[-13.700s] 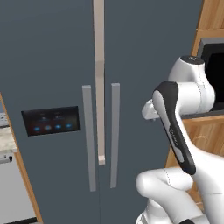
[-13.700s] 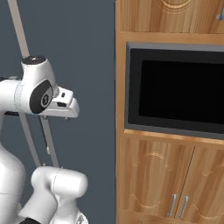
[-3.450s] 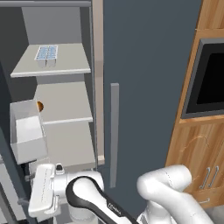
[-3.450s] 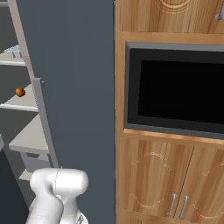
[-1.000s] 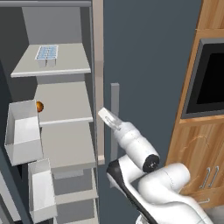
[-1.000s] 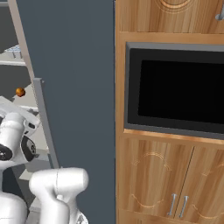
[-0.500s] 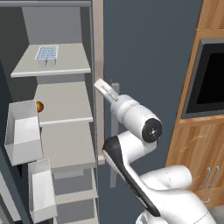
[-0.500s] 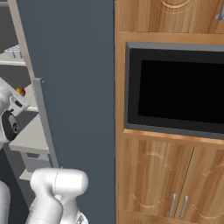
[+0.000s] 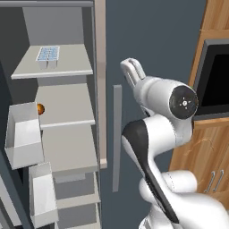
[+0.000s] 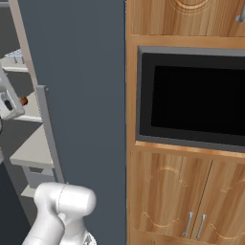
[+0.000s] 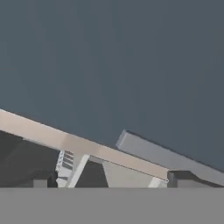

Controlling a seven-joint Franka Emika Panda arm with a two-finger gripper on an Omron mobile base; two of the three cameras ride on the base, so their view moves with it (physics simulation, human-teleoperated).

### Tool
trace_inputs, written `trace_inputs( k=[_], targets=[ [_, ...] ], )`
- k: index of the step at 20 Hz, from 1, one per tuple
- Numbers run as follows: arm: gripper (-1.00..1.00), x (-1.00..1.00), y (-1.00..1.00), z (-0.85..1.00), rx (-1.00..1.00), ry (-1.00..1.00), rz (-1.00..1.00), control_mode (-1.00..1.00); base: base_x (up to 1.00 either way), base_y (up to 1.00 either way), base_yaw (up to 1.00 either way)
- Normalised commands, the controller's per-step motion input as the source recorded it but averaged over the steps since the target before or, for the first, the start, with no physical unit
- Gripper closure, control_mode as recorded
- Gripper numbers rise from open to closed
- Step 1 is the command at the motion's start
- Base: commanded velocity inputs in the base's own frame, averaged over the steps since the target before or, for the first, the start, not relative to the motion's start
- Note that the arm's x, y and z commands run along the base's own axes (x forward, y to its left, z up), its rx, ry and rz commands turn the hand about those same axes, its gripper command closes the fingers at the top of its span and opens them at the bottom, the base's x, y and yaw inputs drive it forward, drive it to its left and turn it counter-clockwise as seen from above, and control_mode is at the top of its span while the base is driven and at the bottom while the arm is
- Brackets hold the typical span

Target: Open the freezer door, pick up the ice cube tray from the freezer, and place it on the dining counter.

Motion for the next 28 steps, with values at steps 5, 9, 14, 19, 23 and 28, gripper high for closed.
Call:
trace_inputs(
  k=[5,9,14,19,23,28],
  targets=[
    [-1.0,-0.11,-1.0,0.03,0.23,0.02,-0.18,-1.0,0.0,0.0,0.0],
    [-1.0,0.03,-0.88,0.0,0.14,0.0,-0.13,-1.0,0.0,0.0,0.0],
    [-1.0,0.02,-0.58,0.0,0.02,0.0,-0.09,-1.0,0.0,0.0,0.0],
    [-1.0,0.0,-0.33,-0.01,0.01,0.0,-0.05,1.0,0.0,-0.05,0.0],
    [-1.0,0.0,0.0,0.0,0.0,0.0,0.0,1.0,-0.13,0.33,0.0],
    [-1.0,0.0,0.0,0.0,0.0,0.0,0.0,1.0,0.01,0.95,0.0]
  ],
)
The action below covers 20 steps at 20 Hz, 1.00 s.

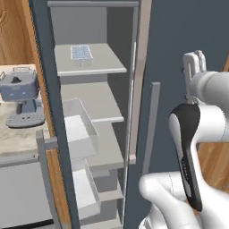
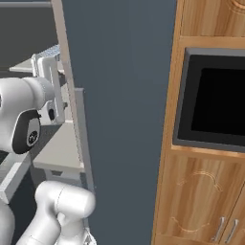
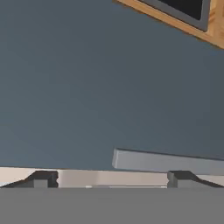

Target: Open the freezer door, pick up the ice cube tray from the freezer, and place it on the dining counter.

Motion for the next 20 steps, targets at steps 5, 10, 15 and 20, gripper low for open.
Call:
trace_inputs(
  k=[5,10,15,20],
  targets=[
    [-1.0,0.0,0.0,0.0,0.0,0.0,0.0,1.0,0.23,0.54,0.02],
    [-1.0,0.0,0.0,0.0,0.0,0.0,0.0,1.0,0.27,0.01,0.08],
    [-1.0,0.0,0.0,0.0,0.0,0.0,0.0,1.0,0.42,-0.02,0.18],
    [-1.0,0.0,0.0,0.0,0.0,0.0,0.0,1.0,0.38,0.01,0.26]
  ],
)
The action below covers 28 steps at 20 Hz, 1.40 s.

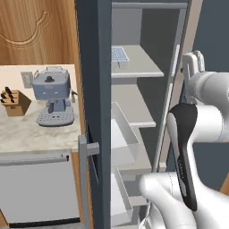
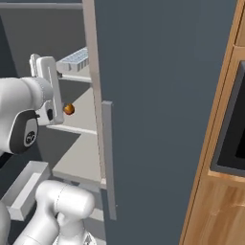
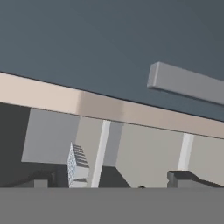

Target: Open the freezer door, pick up the ice cube tray from the freezer, and place it on the dining counter.

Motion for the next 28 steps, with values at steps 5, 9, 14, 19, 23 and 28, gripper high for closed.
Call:
trace_inputs(
  k=[5,9,14,19,23,28],
  targets=[
    [-1.0,0.0,0.0,0.0,0.0,0.0,0.0,1.0,0.21,0.29,0.15],
    [-1.0,0.0,0.0,0.0,0.0,0.0,0.0,1.0,0.13,0.32,0.12],
    [-1.0,0.0,0.0,0.0,0.0,0.0,0.0,1.0,0.38,0.1,0.09],
    [-1.0,0.47,0.19,0.01,0.01,0.06,0.06,-1.0,0.11,0.01,0.02],
    [-1.0,0.65,0.41,0.08,0.02,0.11,0.04,-1.0,0.0,0.0,0.0],
    [-1.0,0.76,0.4,0.04,0.03,0.08,0.0,-1.0,0.0,0.0,0.0]
  ],
)
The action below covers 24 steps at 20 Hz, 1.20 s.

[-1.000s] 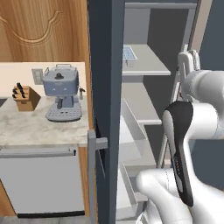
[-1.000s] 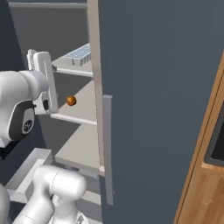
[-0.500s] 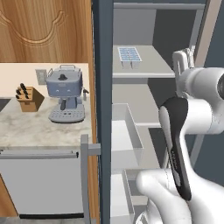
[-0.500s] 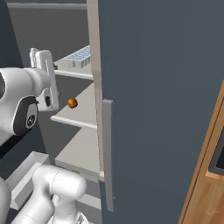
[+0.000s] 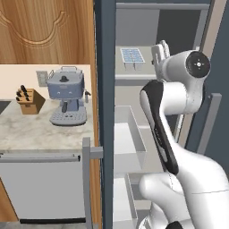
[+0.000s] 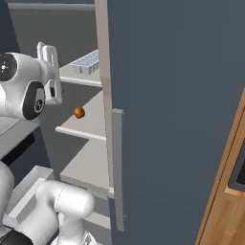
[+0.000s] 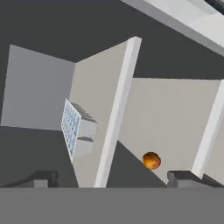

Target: Open the freezer door, pick up the ice cube tray from the freezer, and place it on the dining counter.

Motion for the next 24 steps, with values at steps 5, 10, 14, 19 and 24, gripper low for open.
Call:
trace_inputs(
  k=[5,10,14,19,24],
  targets=[
    [-1.0,0.99,0.01,0.0,0.06,0.05,-0.02,-1.0,0.0,0.0,0.0],
    [-1.0,0.96,-0.11,0.0,0.1,0.09,0.0,-1.0,0.0,0.0,0.0],
    [-1.0,0.81,-0.17,0.0,0.08,0.07,0.0,-1.0,0.0,0.0,0.0],
    [-1.0,0.64,-0.31,0.0,0.05,0.03,0.0,-1.0,0.0,0.0,0.0],
    [-1.0,0.43,-0.27,-0.05,0.01,0.01,0.03,-1.0,0.0,0.0,0.0]
  ],
)
